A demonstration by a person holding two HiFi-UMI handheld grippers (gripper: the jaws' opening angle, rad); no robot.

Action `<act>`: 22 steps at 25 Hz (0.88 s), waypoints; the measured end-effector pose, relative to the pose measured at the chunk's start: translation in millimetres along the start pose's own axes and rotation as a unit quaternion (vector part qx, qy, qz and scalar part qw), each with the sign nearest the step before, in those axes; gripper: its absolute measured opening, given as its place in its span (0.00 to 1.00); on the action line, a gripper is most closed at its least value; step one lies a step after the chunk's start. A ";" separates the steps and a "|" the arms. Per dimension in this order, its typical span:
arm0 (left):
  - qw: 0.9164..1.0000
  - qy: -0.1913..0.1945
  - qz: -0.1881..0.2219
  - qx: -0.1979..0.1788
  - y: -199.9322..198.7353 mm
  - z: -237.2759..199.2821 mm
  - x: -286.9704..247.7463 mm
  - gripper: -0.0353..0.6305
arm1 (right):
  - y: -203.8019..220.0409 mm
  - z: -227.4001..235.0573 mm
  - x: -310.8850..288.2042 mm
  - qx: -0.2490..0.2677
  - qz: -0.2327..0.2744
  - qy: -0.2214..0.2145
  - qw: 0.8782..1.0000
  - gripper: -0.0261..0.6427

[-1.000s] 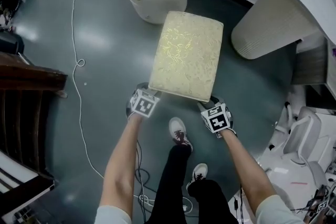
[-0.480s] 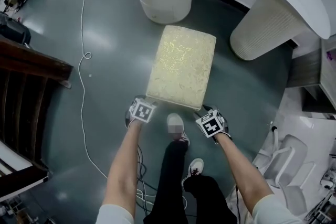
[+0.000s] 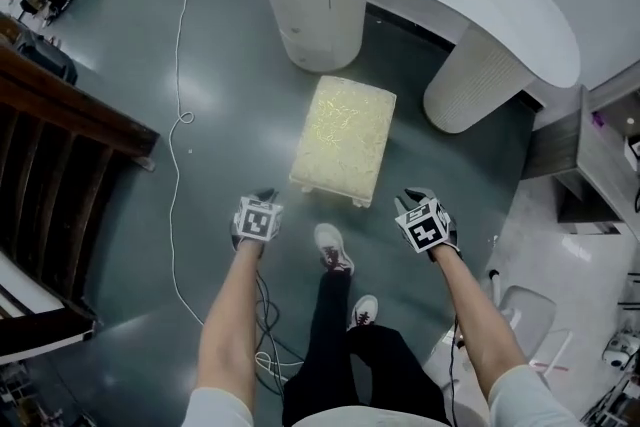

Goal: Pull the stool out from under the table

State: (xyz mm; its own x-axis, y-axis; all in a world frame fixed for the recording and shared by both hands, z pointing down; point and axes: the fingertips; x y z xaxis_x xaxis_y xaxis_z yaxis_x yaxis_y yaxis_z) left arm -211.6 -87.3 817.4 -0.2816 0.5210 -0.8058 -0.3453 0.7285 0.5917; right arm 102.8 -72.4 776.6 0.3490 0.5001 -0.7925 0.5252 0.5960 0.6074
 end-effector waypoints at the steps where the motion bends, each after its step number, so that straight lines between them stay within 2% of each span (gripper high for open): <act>1: 1.000 -0.001 0.016 0.010 -15.1 -0.8 16.5 0.12 | -16.1 5.0 17.9 0.007 0.009 0.007 1.000 0.18; 4: 0.994 0.007 0.104 0.023 -81.6 3.4 74.4 0.09 | -69.3 14.4 72.6 0.021 0.045 0.019 0.999 0.10; 9: 0.972 0.004 0.235 -0.011 -189.0 28.8 189.8 0.08 | -163.4 13.7 177.1 0.029 0.147 0.027 0.988 0.07; 13: 0.948 -0.002 0.315 -0.053 -259.2 55.2 288.9 0.08 | -234.0 5.6 270.8 0.061 0.232 0.042 0.970 0.07; 16: 0.928 -0.002 0.364 -0.073 -294.9 74.4 359.3 0.08 | -271.1 -4.2 333.4 0.090 0.275 0.059 0.955 0.07; 22: 0.887 -0.003 0.451 -0.102 -331.2 116.8 478.9 0.08 | -330.5 -27.8 442.3 0.121 0.360 0.076 0.922 0.07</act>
State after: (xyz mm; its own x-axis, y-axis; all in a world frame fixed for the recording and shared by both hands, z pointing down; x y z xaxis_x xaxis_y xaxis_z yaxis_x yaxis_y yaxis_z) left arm -127.5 -27.1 232.6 -0.5214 0.8533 -0.0022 -0.1370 -0.0812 0.9872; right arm 62.0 -30.7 226.9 0.5720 0.8045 -0.1600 0.3628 -0.0732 0.9290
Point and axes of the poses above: the fingertips, and each gripper's own axes: x backward along the fingers, z to its right, y out of its underside, and after that the axes turned 6 degrees about z, right-handed
